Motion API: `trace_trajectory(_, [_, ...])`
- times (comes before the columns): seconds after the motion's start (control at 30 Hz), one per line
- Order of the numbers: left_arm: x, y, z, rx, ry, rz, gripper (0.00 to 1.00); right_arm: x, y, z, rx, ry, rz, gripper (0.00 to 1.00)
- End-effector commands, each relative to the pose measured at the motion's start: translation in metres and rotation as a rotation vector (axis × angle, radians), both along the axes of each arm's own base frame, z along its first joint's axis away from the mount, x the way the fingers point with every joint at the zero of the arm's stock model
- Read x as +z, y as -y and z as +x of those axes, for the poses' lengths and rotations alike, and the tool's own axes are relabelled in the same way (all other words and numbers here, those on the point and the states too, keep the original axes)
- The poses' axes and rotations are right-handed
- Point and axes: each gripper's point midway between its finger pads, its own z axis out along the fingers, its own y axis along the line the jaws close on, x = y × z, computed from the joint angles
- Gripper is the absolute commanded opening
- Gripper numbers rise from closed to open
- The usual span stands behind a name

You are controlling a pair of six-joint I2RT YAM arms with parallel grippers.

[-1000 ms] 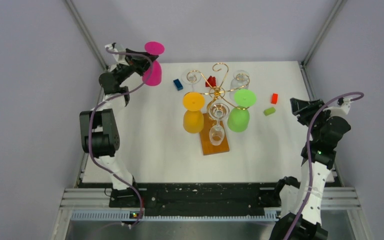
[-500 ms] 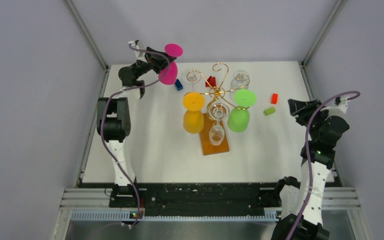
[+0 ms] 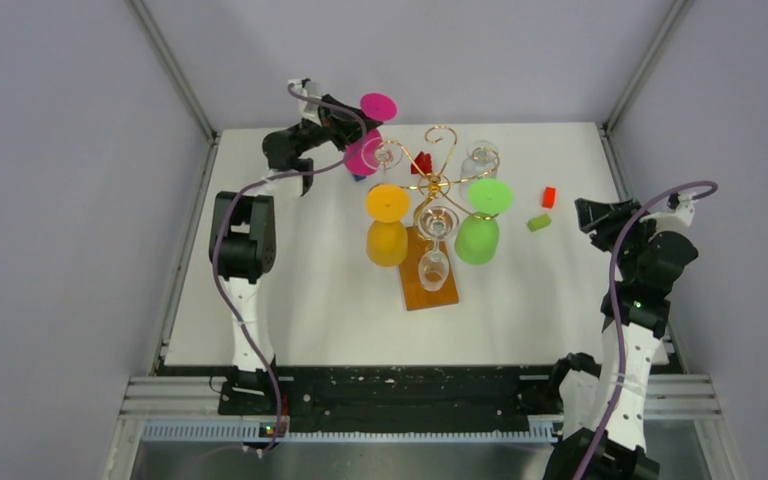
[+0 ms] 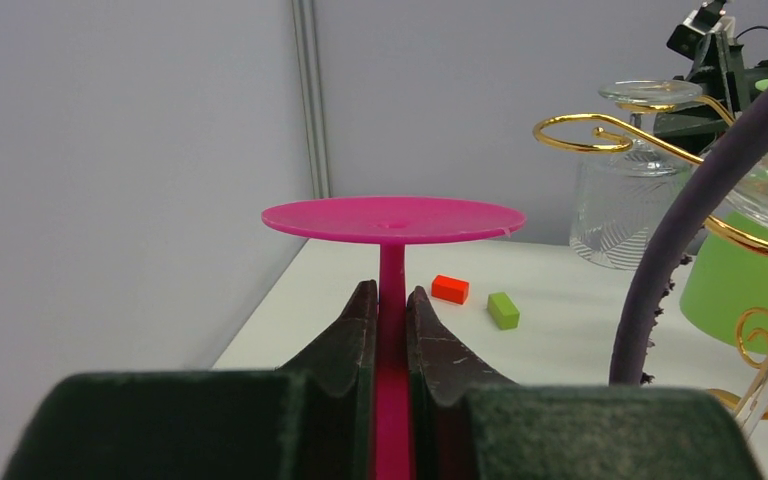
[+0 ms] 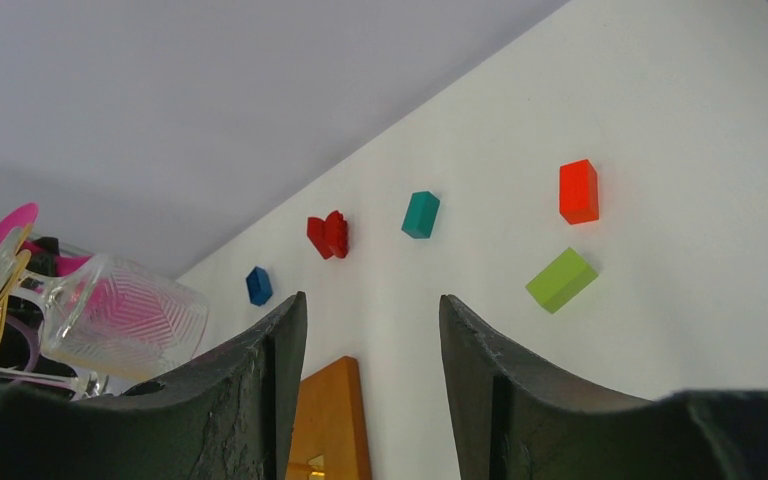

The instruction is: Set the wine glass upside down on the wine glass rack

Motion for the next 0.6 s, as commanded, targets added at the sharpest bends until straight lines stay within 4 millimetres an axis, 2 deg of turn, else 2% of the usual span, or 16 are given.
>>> trace_trajectory(0.0, [0.037, 0.003, -0.021, -0.015, 0.12, -0.046, 0.0, 0.021, -0.003, 0.0, 0.01, 0.052, -0.045, 0.51])
trace_trajectory(0.57, [0.051, 0.035, -0.057, -0.129, 0.154, -0.011, 0.0, 0.022, -0.006, 0.001, 0.024, 0.054, -0.046, 0.51])
